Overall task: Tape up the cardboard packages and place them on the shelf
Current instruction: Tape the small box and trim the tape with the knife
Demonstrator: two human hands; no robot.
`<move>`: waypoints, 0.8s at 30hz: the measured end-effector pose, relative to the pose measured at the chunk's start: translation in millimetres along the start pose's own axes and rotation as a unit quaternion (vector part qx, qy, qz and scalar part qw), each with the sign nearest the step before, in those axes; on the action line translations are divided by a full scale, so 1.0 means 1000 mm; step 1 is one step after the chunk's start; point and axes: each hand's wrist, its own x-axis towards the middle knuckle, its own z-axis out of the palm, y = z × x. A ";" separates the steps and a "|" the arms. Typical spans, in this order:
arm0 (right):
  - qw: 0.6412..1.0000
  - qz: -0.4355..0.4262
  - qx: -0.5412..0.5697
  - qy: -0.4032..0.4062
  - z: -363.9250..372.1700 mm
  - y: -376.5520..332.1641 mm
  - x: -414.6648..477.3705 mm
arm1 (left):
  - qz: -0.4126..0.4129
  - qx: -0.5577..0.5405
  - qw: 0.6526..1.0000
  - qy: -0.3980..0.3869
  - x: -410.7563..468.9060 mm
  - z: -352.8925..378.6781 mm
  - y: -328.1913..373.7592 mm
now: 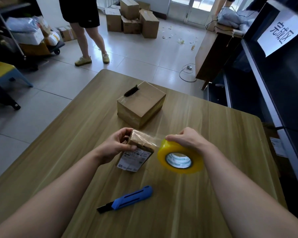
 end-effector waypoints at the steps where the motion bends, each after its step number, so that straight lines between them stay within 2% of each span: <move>1: 1.000 0.000 0.000 0.002 0.002 -0.001 0.001 | -0.001 0.000 1.000 0.000 -0.001 -0.002 -0.001; 14: 1.000 -0.006 0.004 -0.001 0.029 -0.014 0.005 | -0.026 0.021 0.999 -0.023 -0.010 -0.030 -0.006; 24: 0.999 -0.029 -0.013 -0.012 0.050 -0.033 0.008 | -0.053 0.037 0.998 -0.007 -0.027 -0.047 -0.010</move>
